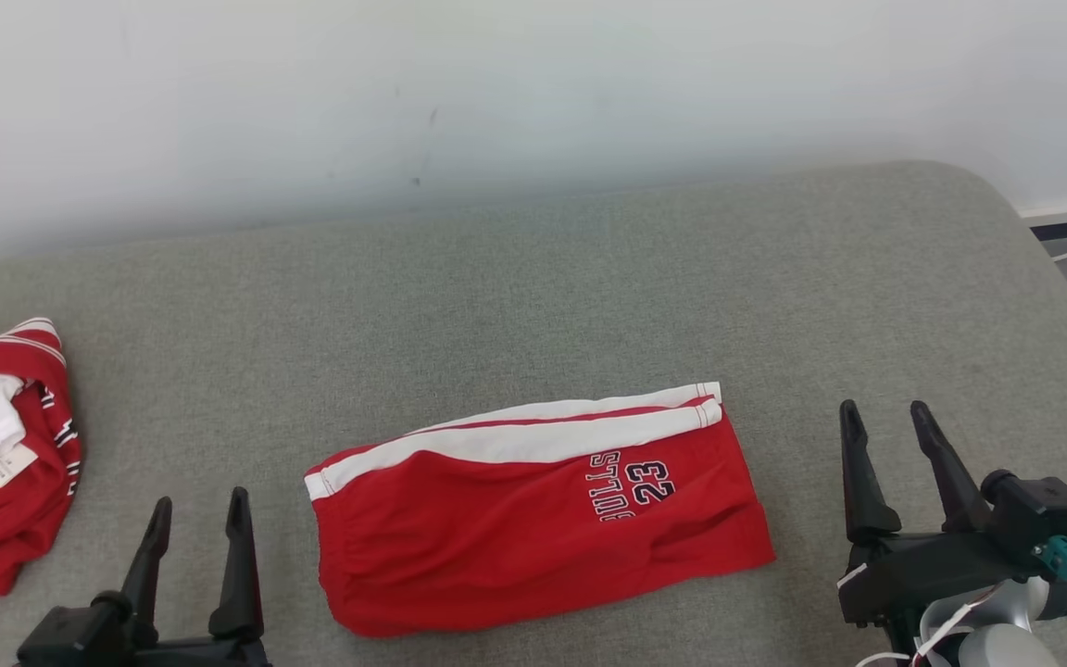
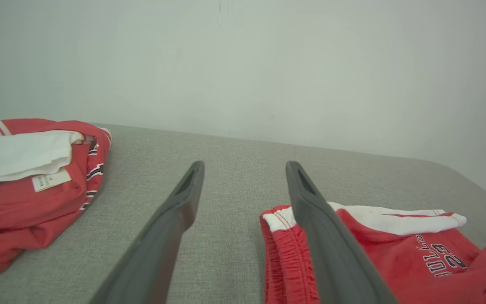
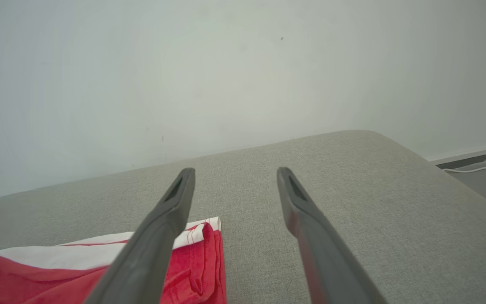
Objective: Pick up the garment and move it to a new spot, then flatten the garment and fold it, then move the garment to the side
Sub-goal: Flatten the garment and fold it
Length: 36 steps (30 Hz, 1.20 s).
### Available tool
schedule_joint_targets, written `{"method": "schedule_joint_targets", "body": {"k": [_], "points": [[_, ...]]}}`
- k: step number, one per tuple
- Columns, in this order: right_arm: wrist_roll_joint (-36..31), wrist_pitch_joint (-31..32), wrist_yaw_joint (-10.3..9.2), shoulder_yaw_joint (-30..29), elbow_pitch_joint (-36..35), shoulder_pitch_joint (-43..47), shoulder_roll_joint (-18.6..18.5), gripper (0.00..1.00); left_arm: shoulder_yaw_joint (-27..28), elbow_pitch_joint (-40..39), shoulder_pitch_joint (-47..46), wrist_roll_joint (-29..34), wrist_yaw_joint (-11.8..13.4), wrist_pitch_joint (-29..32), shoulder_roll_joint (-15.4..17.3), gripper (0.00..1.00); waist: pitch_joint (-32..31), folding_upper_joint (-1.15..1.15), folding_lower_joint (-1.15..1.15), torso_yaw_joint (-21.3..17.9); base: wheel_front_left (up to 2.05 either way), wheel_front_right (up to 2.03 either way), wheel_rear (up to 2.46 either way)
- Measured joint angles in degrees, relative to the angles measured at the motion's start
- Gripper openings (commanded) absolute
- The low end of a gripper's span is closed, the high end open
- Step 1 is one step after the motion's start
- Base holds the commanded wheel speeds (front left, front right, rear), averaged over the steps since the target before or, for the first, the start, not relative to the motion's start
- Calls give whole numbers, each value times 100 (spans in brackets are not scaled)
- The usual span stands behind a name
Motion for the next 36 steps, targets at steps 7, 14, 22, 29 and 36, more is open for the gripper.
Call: {"method": "schedule_joint_targets", "body": {"k": [7,14,22,29,36], "points": [[0,-202,0,-32,66,-48,8,100,-4,-175,23,67,9,-8,-68,100,142,0,1,63,0,0,0],[8,-237,48,-34,137,-103,-24,100,-194,-163,12,200,47,-5,-104,100,188,0,0,113,0,0,0],[148,731,53,62,168,-141,-222,100,-356,-212,0,314,47,60,-132,100,187,0,0,279,0,0,0],[79,1853,-102,213,346,-524,-318,100,-522,-225,-7,343,42,155,-177,100,184,0,0,455,0,0,0],[-19,2980,-208,318,694,-709,-426,100,-619,-245,-7,343,-11,256,-200,100,192,0,0,666,0,0,0]]}}
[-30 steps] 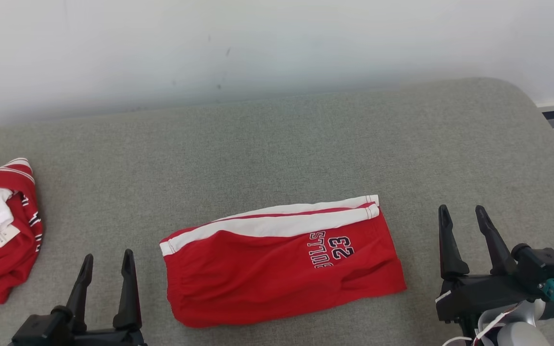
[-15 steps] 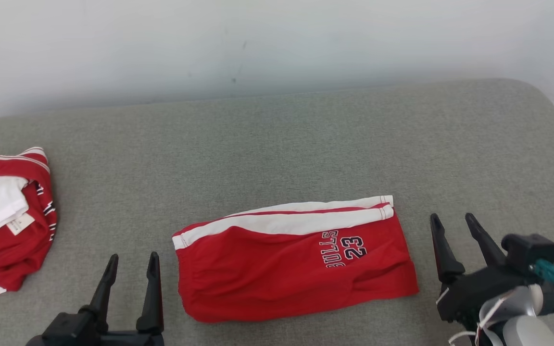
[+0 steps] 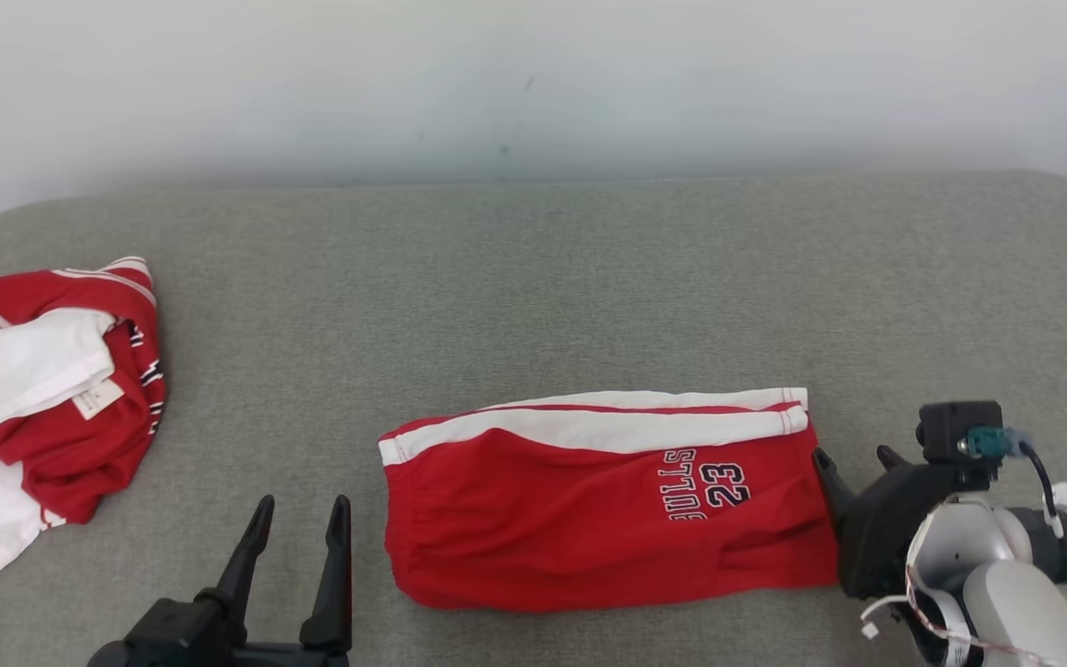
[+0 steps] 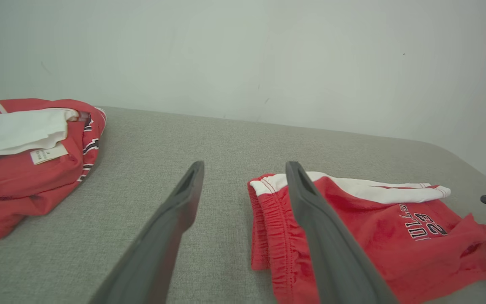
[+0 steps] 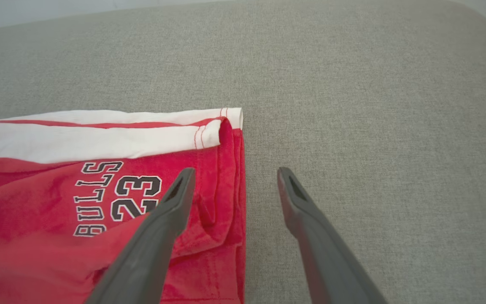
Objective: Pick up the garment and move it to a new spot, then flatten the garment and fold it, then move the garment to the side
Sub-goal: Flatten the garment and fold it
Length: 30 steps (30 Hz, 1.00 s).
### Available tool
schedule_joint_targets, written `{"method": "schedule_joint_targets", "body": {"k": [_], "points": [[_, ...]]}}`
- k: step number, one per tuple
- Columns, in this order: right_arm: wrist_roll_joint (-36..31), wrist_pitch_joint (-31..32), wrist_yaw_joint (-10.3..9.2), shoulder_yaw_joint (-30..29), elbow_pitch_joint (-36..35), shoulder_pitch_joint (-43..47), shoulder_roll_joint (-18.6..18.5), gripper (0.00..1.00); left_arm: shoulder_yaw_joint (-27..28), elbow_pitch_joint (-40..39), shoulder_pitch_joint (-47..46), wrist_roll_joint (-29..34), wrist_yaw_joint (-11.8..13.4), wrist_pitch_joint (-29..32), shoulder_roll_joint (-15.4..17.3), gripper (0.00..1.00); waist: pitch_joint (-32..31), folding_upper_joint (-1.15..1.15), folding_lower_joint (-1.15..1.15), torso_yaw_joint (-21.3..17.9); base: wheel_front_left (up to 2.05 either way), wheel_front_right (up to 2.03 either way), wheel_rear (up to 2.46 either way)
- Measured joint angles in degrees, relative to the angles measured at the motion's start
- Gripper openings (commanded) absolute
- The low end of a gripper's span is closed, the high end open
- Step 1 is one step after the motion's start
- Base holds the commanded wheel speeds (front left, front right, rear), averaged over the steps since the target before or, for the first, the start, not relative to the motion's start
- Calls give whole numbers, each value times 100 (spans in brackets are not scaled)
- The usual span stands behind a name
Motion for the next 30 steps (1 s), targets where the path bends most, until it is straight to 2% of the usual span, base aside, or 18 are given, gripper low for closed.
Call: {"method": "schedule_joint_targets", "body": {"k": [8,22,24,26,27,28,30], "points": [[-3,980,-96,-189,424,-335,-107,100,-94,-46,-16,0,-92,107,-5,100,93,0,0,258,0,0,0],[74,1623,-143,-282,744,-620,41,100,3,-134,-131,3,-85,107,21,100,319,0,-1,446,0,0,0],[69,1675,-144,-313,783,-646,40,84,-4,-135,-137,3,-85,108,20,100,329,0,-1,456,0,0,0],[69,1701,-144,-366,804,-659,44,75,-14,-135,-152,3,-85,108,18,100,338,0,-1,468,0,0,0],[73,1726,-144,-385,812,-664,46,51,-18,-135,-154,3,-85,108,16,100,342,0,-1,473,0,0,0],[73,1729,-144,-396,816,-667,47,44,-19,-135,-154,3,-85,109,15,100,347,0,-1,479,0,0,0],[76,1773,-144,-411,818,-681,76,22,-16,-135,-154,3,-85,109,16,100,356,0,-1,489,0,0,0]]}}
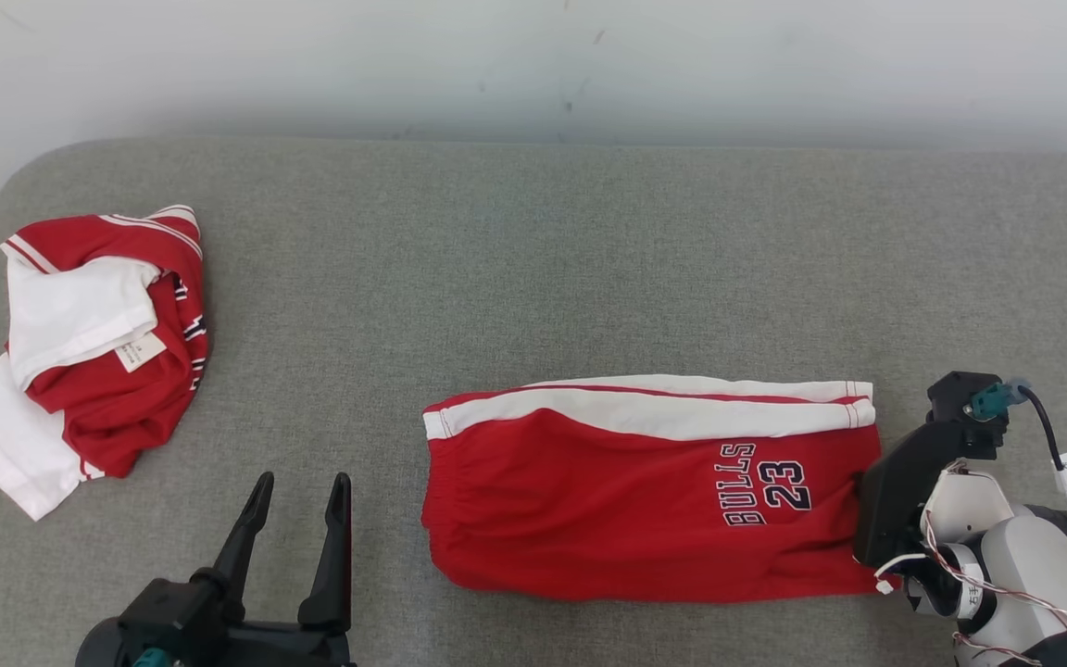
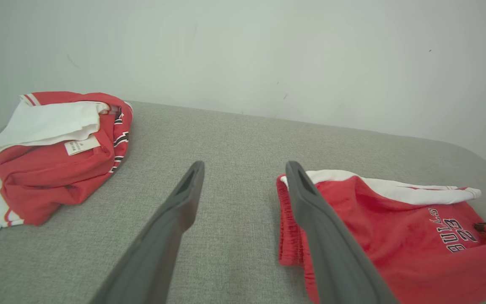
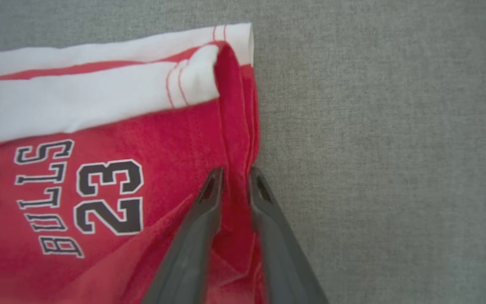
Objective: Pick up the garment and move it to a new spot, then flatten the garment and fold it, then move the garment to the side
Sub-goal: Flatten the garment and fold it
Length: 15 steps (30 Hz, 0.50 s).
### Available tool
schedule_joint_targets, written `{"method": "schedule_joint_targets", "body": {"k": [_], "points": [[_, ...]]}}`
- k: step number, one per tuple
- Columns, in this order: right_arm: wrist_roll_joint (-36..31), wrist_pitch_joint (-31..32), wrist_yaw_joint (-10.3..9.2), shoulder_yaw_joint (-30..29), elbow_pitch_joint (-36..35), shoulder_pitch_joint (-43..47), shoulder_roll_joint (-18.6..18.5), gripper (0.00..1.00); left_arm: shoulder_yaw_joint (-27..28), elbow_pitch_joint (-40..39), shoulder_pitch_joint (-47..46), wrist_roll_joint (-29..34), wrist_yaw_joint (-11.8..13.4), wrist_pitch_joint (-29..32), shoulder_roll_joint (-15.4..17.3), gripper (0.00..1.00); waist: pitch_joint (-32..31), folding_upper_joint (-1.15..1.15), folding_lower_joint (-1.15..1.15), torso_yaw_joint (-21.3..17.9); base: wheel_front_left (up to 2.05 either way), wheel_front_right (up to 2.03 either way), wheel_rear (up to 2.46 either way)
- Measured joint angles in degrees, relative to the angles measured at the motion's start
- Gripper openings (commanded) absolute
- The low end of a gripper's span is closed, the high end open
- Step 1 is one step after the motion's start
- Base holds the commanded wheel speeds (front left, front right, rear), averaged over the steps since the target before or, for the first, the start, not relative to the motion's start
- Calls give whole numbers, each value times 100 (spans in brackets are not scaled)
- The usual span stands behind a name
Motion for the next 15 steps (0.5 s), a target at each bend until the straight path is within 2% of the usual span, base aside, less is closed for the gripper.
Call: {"method": "schedule_joint_targets", "body": {"k": [1,9,15], "points": [[9,4,0,-9,3,-14,20,0,2,1,0,0,0,0,0,100,4,0,0,4,0,0,0],[9,46,1,-204,-22,-44,-22,0,-1,10,-55,0,-1,16,-1,100,22,0,0,17,0,0,0],[-13,13,-1,-858,-180,154,-559,0,4,33,-65,-2,-1,16,-2,100,1,0,0,-3,0,0,0]]}}
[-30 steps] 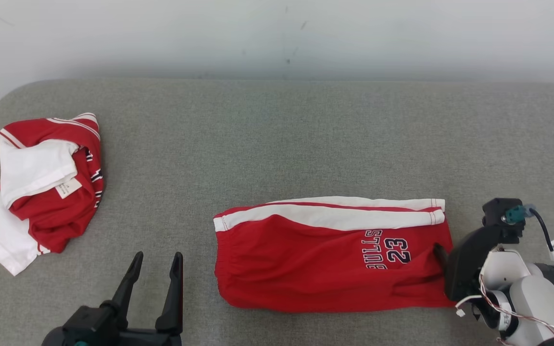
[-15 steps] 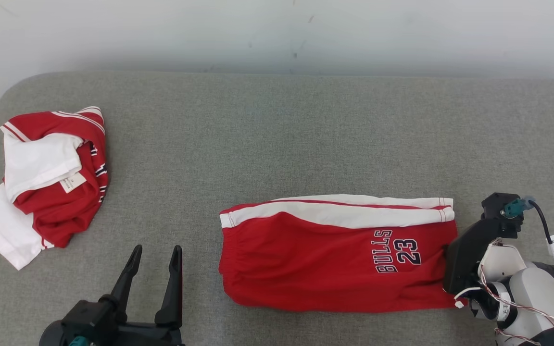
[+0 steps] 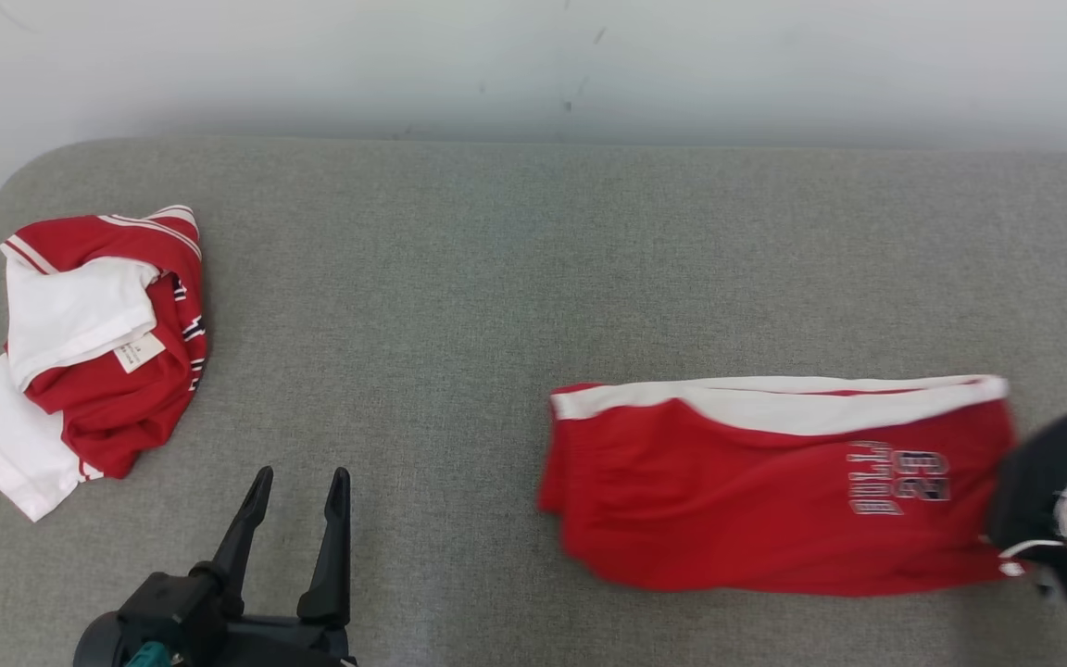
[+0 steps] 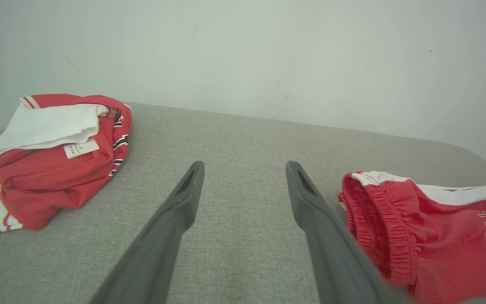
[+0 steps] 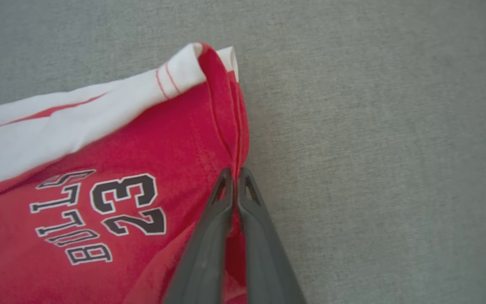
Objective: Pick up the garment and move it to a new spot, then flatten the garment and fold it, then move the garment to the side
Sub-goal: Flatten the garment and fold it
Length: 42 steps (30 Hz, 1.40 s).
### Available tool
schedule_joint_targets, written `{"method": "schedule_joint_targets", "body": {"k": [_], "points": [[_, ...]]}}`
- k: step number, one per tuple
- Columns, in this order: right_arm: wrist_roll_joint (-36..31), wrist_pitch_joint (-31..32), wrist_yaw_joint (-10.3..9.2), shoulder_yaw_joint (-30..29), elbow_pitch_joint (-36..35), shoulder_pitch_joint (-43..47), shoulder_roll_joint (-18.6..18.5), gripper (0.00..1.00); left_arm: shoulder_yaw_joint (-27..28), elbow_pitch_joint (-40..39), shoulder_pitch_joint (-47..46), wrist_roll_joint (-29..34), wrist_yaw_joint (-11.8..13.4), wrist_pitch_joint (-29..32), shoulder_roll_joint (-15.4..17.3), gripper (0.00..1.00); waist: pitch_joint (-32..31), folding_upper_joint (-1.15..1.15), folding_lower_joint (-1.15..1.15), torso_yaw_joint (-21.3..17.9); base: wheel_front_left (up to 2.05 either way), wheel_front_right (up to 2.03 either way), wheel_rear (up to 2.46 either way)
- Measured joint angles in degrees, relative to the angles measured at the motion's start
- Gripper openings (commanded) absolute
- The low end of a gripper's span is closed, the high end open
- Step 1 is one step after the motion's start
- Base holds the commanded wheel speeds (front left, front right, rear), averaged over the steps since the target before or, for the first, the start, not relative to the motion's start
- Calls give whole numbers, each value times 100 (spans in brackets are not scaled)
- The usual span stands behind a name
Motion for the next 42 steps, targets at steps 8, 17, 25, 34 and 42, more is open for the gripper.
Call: {"method": "schedule_joint_targets", "body": {"k": [8,17,25,34,42], "points": [[-210,32,-5,-546,-346,223,-223,0,97,9,18,-9,1,-8,44,100,-21,0,0,-130,0,0,0],[-457,294,84,656,-1138,145,366,0,-47,99,-80,-19,-60,-10,-4,100,-28,0,0,-251,0,0,0],[-530,515,274,1403,-1292,-88,765,0,-125,222,-142,-35,-116,0,-53,100,-87,0,0,-182,0,0,0],[-561,660,380,2146,-1250,-338,1096,0,-157,307,-140,-48,-159,-1,-68,100,-129,0,0,-32,0,0,0],[-535,706,388,2460,-1273,-360,1102,0,-118,333,-130,-53,-164,-27,-52,100,-177,0,0,54,0,0,0]]}}
